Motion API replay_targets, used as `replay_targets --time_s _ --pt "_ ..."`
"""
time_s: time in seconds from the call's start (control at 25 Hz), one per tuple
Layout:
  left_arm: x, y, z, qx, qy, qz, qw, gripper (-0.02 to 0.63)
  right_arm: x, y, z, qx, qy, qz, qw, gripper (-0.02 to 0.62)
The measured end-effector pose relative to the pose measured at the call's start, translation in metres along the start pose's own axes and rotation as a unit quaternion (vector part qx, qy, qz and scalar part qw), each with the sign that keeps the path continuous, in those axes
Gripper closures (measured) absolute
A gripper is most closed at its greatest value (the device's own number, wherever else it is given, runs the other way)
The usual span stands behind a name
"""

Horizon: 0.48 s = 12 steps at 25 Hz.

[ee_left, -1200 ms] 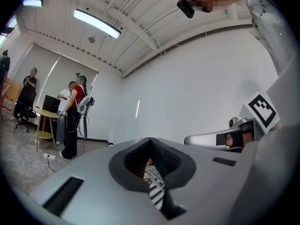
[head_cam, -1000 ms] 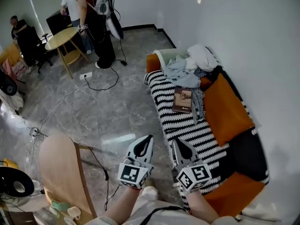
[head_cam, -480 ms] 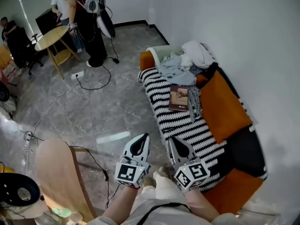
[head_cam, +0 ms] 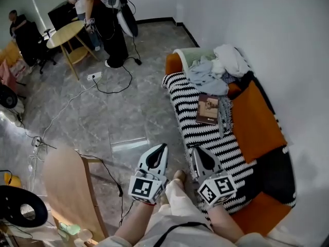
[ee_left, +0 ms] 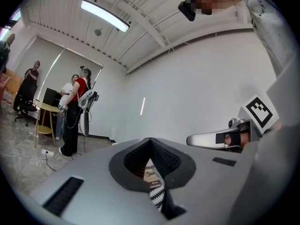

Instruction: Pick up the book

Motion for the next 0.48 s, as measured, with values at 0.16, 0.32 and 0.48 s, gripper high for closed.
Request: replay_targets --time_s 0.16,0.32,0.48 --pt "0.023 0.012 -0.004 0.004 0.007 0.001 1.0 0.583 0.02 -0.017 -0.001 0.009 0.007 -0.001 1.0 0.581" --pt "0.049 0.017 -0.005 -0.002 0.014 0.0 0.9999 0.583 0.037 -0.038 0.002 0.017 0.017 -0.002 1.0 0.581" --pt "0.079 0.024 -0.004 -0.003 0.011 -0.001 0.9999 0.583 0.061 -0.059 0.013 0.015 0.015 0.004 1.0 0.581"
Point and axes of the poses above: the fingertips, and each gripper's own axes: x forward along the fingers, y to its left, z out of its top, the point moved 4 cm from there along -x, backward along the fingers
